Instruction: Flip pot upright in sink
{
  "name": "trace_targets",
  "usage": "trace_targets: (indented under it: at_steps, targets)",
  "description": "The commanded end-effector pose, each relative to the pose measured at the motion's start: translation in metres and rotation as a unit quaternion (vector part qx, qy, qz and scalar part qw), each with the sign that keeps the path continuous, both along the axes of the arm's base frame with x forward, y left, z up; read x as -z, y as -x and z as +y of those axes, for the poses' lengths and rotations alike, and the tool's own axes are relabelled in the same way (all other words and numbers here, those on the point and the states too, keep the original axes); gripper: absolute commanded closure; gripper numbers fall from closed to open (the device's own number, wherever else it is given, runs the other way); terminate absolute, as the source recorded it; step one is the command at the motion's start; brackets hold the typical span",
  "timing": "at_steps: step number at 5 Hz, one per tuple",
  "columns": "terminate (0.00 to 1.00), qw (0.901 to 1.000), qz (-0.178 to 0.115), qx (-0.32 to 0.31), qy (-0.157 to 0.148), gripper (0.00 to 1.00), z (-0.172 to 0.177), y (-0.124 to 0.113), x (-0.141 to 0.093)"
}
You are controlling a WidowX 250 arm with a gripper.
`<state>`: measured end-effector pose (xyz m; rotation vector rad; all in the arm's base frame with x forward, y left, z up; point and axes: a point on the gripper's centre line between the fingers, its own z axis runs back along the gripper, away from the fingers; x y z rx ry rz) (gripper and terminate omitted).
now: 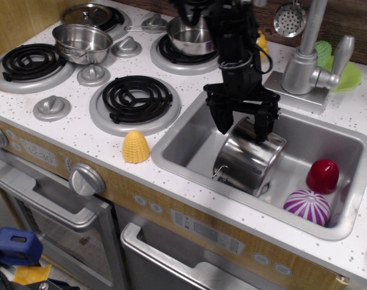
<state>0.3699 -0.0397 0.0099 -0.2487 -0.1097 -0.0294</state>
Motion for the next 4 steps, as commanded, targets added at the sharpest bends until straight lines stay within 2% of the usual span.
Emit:
trace_targets:
  at_steps: [1,2,3,4]
  targets:
    - [0.00,0.9966,-0.076,-0.010,0.032,0.00,-0.0040,-0.0082,-0.0237]
    - [0.00,0.9915,-0.093,-0.028,0.086,0.00,-0.0076,-0.0066,-0.0221]
    - [0.00,0.9870,-0.110,-0.040,0.110,0.00,-0.0102,-0.0056,-0.0204]
    - [0.00,0.9869,-0.115,-0.042,0.106,1.00,-0.0095,-0.0060,-0.0203]
